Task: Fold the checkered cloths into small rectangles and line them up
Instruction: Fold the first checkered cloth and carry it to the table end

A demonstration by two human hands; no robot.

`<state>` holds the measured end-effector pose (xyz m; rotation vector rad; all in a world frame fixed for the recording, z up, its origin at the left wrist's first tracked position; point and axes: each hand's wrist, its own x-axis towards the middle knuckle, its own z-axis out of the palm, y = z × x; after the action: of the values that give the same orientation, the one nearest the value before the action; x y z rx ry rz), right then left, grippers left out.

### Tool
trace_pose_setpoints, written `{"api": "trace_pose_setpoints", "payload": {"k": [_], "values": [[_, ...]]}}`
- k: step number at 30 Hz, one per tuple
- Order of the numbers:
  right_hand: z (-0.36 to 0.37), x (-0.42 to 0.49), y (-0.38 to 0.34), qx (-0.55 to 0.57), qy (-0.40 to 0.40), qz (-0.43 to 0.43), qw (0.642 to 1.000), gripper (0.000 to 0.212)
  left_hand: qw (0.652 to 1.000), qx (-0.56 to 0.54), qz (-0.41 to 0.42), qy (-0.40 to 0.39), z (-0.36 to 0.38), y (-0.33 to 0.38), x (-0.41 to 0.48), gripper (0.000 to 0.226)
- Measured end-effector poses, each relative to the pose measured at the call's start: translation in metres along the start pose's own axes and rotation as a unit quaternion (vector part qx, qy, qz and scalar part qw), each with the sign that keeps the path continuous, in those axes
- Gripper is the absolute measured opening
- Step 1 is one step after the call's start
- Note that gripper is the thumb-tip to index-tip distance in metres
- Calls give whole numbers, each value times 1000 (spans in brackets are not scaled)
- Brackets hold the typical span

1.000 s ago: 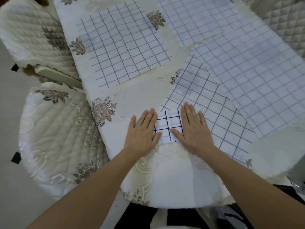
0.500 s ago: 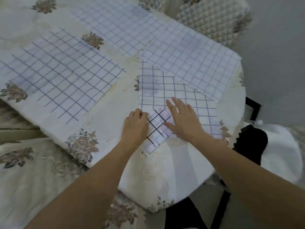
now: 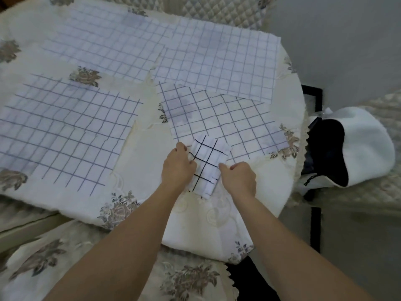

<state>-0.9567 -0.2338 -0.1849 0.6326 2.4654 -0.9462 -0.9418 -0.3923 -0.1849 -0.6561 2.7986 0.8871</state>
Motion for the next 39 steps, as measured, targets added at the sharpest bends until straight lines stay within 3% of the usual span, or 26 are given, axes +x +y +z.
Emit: {"api": "trace_pose_setpoints", "payload": {"k": [6, 11, 15, 20, 24, 29, 31, 34, 36, 39], "values": [[3, -5, -5, 39, -7, 19, 999, 34, 990, -81, -94, -60, -10, 0, -16, 12], [3, -12, -10, 34, -21, 1, 999, 40, 944, -228, -211, -109, -7, -8, -36, 12], [13, -10, -6, 4, -25, -16, 1000, 38, 937, -268, -212, -80, -5, -5, -39, 13], [11, -8, -3, 14, -45, -29, 998, 19, 936, -280, -201, -69, -4, -2, -38, 16], [4, -9, 0, 88, -59, -43, 993, 26, 884, -384, -243, -107, -5, -3, -46, 14], [-22, -15, 2, 231, -130, -51, 963, 18, 801, -521, -236, -177, -20, 5, -65, 26], [-35, -19, 1, 275, -174, -23, 945, 28, 781, -547, -233, -190, -28, 12, -70, 30], [-59, -26, -6, 327, -272, 38, 904, 62, 778, -557, -215, -194, -40, 24, -78, 33], [-75, -32, -10, 357, -325, 63, 874, 46, 779, -564, -201, -187, -48, 32, -82, 34], [-92, -39, -15, 352, -356, 65, 863, 33, 780, -575, -185, -166, -60, 45, -88, 33]]}}
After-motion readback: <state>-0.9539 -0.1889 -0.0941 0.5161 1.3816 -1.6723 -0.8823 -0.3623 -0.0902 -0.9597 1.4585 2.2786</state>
